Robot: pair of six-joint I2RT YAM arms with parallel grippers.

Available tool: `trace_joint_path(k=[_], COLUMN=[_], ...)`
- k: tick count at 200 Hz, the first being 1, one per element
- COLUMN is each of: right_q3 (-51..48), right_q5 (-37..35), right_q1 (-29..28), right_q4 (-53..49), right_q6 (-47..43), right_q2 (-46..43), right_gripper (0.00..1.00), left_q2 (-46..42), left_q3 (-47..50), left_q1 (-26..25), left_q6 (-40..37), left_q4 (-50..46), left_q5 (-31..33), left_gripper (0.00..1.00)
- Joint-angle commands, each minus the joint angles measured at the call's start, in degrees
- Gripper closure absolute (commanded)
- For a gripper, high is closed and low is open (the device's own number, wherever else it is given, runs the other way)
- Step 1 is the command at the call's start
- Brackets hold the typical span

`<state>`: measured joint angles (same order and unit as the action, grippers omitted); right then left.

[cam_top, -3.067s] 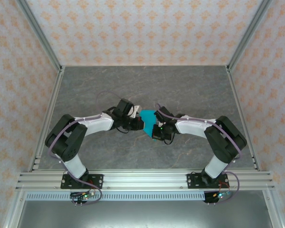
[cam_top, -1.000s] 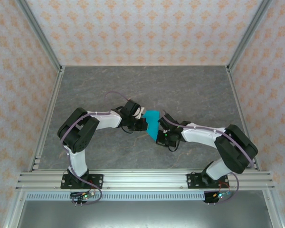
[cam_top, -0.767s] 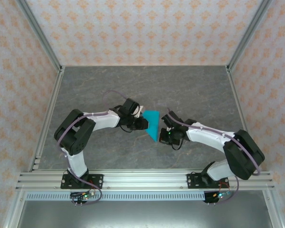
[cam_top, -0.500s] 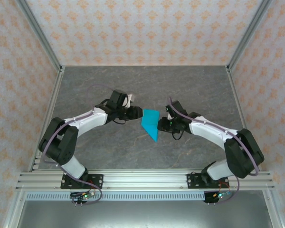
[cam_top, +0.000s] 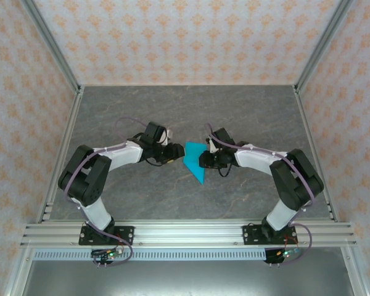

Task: Fold a paper plane with a square sheet of paper (fold left side to right side)
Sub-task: Third fold the triangle at the center of the table, then fourth fold the wing at the center of the table.

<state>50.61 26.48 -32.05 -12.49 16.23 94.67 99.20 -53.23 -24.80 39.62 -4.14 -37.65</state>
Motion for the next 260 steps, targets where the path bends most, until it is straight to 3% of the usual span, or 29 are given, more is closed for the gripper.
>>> trace_joint_path(k=[1,44,92,120,149,170,192,226,260], right_q3=[0.2,0.3,0.5,-0.1,-2.7,-4.4,-6.3,-9.4,-8.8], right_q5=[-1.8,-2.4,-3.5,-6.8,-13.5,-18.6,-22.5,-28.4,-31.0], right_q1=[0.2,0.2,0.2,0.2,-0.8,-4.4,-10.5,-19.9,-22.8], right_q4=[0.7,-0.3,-1.5,-2.6,-3.3,-3.9,-2.0,5.4,7.9], right_q6=[-1.4,-1.9,-2.3,-2.4,-2.1,-1.7,0.5,3.2,0.9], right_q2=[-0.8,-0.7,-0.8,-3.7,-11.3,-16.4,-18.4,-15.7,-11.4], right_gripper=[0.7,0.84,0.84,0.79,0.62,0.54,0.53,0.52,0.52], left_q2=[1.8,4.9,7.1,6.8,5.8,5.3,5.1,5.6,6.8], left_q3=[-0.6,-3.4,-6.1,-6.2,-6.3,-7.0,-7.8,-8.8,-10.2], left_q1=[-0.8,-3.1,-5.0,-5.2,-5.3,-5.4,-5.5,-5.4,-5.4], left_q6=[2.0,2.6,3.3,4.4,5.8,6.2,6.3,8.3,10.9], left_q4=[3.0,2.7,2.7,3.8,4.8,4.3,2.8,2.1,1.7], left_q5=[-2.1,-2.1,-1.8,-2.1,-2.6,-2.8,-2.3,-2.3,-2.4], left_gripper=[0.48,0.47,0.47,0.49,0.49,0.49,0.49,0.49,0.49])
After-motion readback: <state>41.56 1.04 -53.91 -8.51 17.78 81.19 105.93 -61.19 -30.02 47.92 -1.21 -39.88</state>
